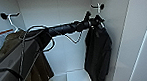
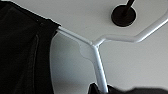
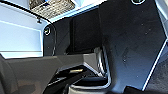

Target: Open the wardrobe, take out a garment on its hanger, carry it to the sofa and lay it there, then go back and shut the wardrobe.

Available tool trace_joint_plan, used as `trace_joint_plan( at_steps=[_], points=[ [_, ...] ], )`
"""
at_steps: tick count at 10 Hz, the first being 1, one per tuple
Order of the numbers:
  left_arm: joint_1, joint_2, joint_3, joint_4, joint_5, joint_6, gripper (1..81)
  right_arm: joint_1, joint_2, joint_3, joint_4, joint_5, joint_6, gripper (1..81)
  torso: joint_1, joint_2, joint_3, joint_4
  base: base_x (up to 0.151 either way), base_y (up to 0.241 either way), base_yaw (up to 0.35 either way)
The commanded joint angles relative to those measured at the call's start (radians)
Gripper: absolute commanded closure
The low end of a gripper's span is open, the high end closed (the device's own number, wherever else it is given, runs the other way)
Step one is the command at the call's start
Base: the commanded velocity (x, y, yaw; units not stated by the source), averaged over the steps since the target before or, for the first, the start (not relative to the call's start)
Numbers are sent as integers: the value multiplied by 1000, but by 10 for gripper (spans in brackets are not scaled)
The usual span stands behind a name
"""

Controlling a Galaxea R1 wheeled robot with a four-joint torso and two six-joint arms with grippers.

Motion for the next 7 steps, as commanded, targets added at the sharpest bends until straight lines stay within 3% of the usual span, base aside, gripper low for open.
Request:
trace_joint_plan(
  at_steps=[1, 5, 6, 7],
  points=[
    [-224, -32, 30, 38, -46, 30, 811, 42, 2, 10, 0, -53, -3, 10, 0, 0, 0, 0, 0, 0, 0],
    [-307, -112, 85, 37, -39, 29, 811, 40, 2, 8, 0, -53, -3, 10, 0, 0, 0, 0, 0, 0, 0],
    [-319, -125, 100, 37, -34, 29, 811, 42, 2, 11, 0, -53, -3, 10, 0, 0, 0, 73, 0, 0, 0],
    [-322, -141, 120, 38, -33, 29, 811, 42, 2, 13, 0, -53, -3, 10, 0, 0, 0, 104, 0, 0, 0]
  ],
)
